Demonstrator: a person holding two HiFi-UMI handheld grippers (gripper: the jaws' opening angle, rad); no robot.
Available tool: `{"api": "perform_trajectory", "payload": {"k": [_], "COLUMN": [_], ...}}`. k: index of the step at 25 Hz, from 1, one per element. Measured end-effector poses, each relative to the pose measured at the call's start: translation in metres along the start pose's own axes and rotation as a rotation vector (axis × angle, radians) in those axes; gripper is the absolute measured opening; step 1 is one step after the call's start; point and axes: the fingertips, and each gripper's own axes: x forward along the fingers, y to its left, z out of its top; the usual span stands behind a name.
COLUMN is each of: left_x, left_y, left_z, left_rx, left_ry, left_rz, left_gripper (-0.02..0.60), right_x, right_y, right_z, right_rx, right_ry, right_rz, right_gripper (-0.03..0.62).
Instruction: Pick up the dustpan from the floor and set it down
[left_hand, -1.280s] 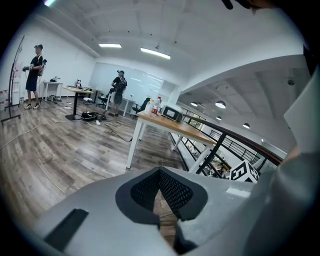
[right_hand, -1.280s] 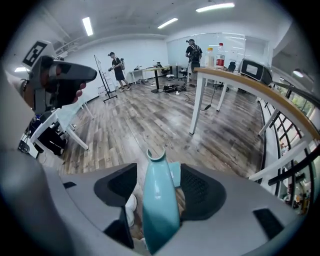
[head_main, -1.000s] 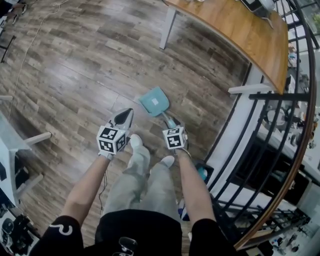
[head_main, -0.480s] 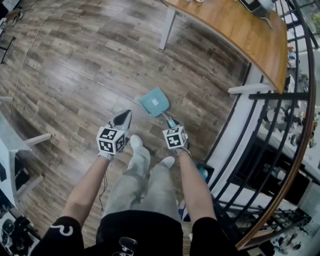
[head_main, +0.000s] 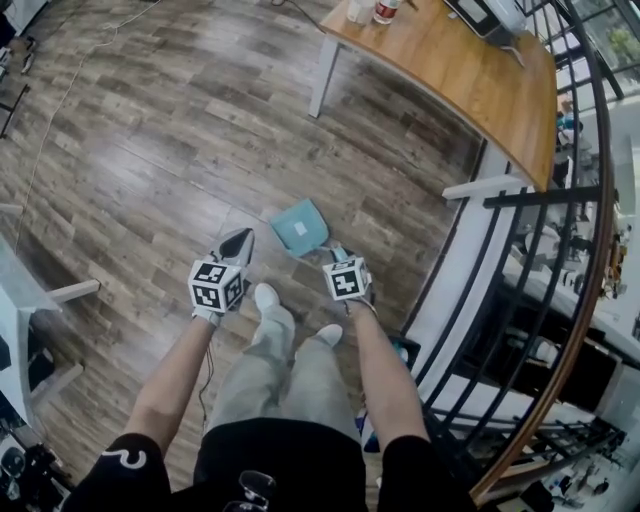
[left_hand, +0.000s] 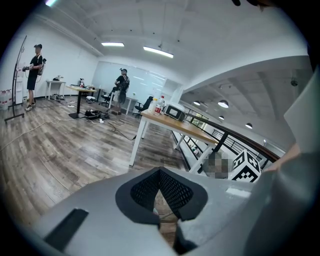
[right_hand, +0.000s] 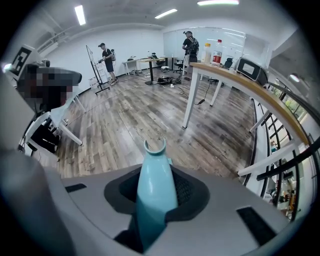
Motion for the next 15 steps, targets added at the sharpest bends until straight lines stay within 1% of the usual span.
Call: {"api": "perform_trajectory", "payload": {"k": [6, 11, 15], "left_x": [-0.010, -0.016, -0.018], "left_y": [-0.001, -0.005, -0.017], "left_z": [0.022, 0.038, 0.052], "left_rx": [-0.007, -0.013, -0.001], "left_ry": [-0.015, -0.025, -0.030], "left_rz": [0.008, -0.003, -0.013], "left_gripper": [-0.003, -0.003, -0.003], "right_x": [-0.028, -0.050, -0.072], "right_y": [-0.005, -0.009, -0.018], "right_z": [0.021, 0.047, 0.066], "right_rx": [0.023, 0.033, 0.038], "right_ry": [-0.030, -0.062, -0.070], "right_rz": [0.014, 0.022, 0.026], "right_gripper": [0.086, 0.086, 0.086]}}
